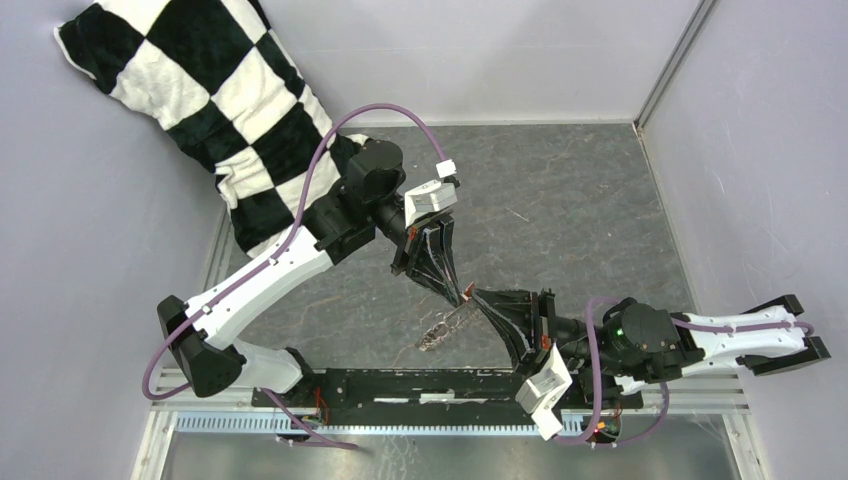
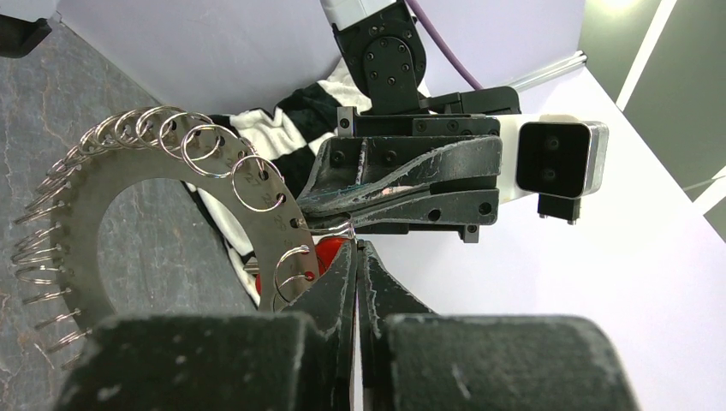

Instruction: Put the keys on the keyring

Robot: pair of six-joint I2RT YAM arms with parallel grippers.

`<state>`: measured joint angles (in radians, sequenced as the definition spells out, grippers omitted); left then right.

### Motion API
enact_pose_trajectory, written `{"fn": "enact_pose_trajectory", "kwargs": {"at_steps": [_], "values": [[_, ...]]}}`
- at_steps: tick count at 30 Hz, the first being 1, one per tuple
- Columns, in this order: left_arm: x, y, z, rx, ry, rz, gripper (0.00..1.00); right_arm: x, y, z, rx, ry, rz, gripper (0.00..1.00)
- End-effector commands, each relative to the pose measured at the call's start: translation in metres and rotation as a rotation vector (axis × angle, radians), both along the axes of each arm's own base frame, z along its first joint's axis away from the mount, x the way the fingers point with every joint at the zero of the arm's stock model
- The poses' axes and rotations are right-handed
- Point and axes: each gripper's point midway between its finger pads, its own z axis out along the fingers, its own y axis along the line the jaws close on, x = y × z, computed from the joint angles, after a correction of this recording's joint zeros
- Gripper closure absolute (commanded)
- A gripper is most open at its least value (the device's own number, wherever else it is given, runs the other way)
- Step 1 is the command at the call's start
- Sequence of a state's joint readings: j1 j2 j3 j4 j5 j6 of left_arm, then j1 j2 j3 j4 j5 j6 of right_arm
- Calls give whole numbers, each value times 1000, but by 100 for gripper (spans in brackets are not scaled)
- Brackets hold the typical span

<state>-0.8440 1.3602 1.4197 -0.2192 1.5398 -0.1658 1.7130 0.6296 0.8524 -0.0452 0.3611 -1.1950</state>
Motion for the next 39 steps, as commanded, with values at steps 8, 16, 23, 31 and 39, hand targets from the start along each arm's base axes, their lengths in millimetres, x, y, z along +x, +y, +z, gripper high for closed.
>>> {"fn": "enact_pose_trajectory", "kwargs": {"at_steps": [8,16,23,31,39], "values": [[-1,9,12,-33,-26,2,98,4,1,10,7,55,-25,99],[44,9,-7,12,-3,172,98,-1,8,9,-45,135,6,99],[57,4,-8,13,-92,262,96,0,15,12,-59,143,-11,99],[43,12,-7,-27,-144,231,98,18,12,11,-67,94,-96,99],[27,14,0,-47,-142,181,98,41,4,14,-52,78,-138,99]]}}
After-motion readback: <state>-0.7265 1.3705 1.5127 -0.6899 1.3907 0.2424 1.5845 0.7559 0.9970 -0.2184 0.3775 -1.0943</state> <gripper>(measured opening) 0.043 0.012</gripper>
